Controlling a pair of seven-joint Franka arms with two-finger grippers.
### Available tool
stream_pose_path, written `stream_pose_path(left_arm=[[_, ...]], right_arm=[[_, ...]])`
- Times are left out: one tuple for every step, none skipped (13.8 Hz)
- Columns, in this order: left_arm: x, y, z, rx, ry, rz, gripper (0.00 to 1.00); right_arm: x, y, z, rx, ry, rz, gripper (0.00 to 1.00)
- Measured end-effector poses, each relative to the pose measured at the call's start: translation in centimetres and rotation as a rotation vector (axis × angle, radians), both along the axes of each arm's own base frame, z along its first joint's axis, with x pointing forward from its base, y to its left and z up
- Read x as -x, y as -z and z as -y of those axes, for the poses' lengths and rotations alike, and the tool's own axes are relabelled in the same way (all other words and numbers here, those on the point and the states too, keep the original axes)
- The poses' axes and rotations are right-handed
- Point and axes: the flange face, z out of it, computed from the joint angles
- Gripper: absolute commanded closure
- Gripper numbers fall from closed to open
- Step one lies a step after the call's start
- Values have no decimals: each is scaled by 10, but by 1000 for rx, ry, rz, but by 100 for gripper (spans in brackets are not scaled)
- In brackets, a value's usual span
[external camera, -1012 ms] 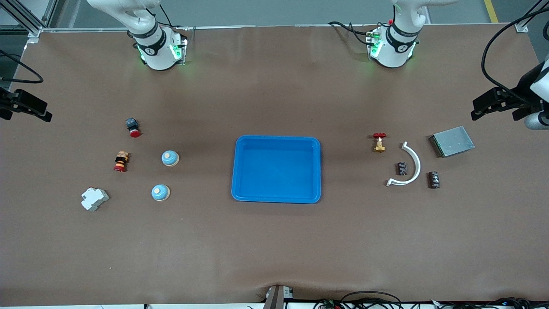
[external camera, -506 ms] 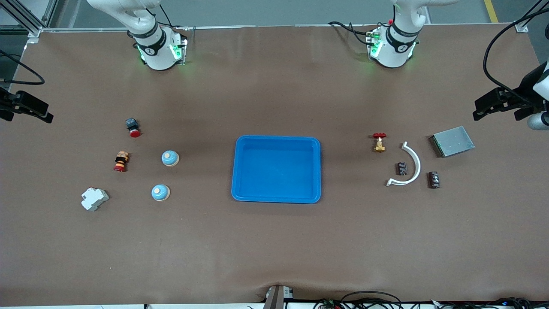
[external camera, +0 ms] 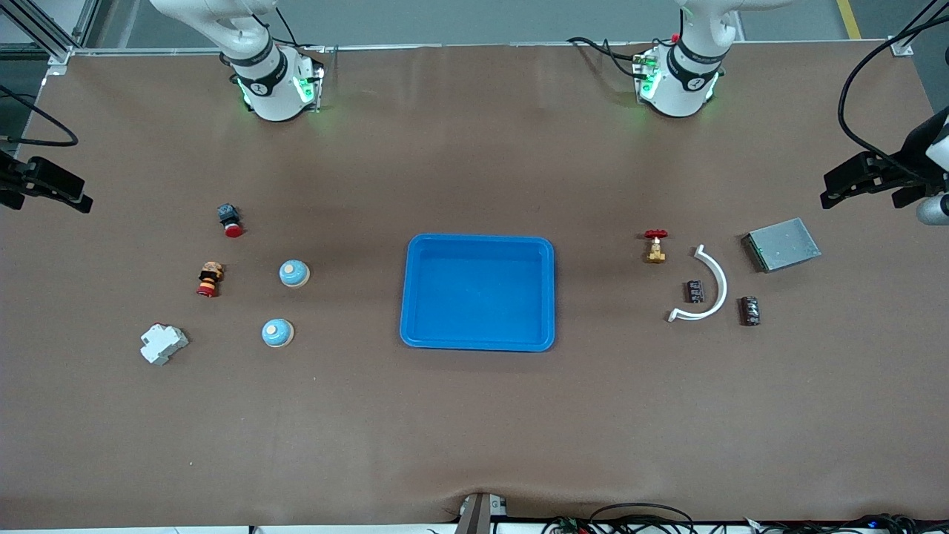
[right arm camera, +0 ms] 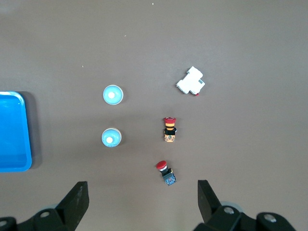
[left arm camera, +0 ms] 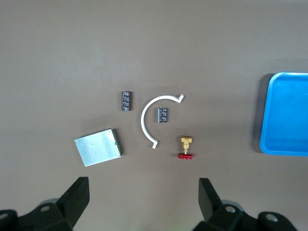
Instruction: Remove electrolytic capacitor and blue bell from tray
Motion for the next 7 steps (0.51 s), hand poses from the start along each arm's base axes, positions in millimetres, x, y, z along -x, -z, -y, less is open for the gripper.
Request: stream_pose_path(left_arm=[[0,0,1,0,2,0,0],[0,0,2,0,3,0,0],[0,0,2,0,4,0,0],[0,0,3,0,5,0,0],[0,0,6,1,6,0,0],[1,-1,10,1,7,1,0],[1,-2,17,2,2,5,0]], right_arm=[[0,0,0,0,0,0,0],[0,0,0,-1,0,0,0],[0,0,0,-2,0,0,0],[0,0,-1,-3,0,-1,0],[0,1,-2,-6,-1,-2,0],[0,1,-3,-12,-1,-3,0],[0,2,-4,-19,0,-4,0]])
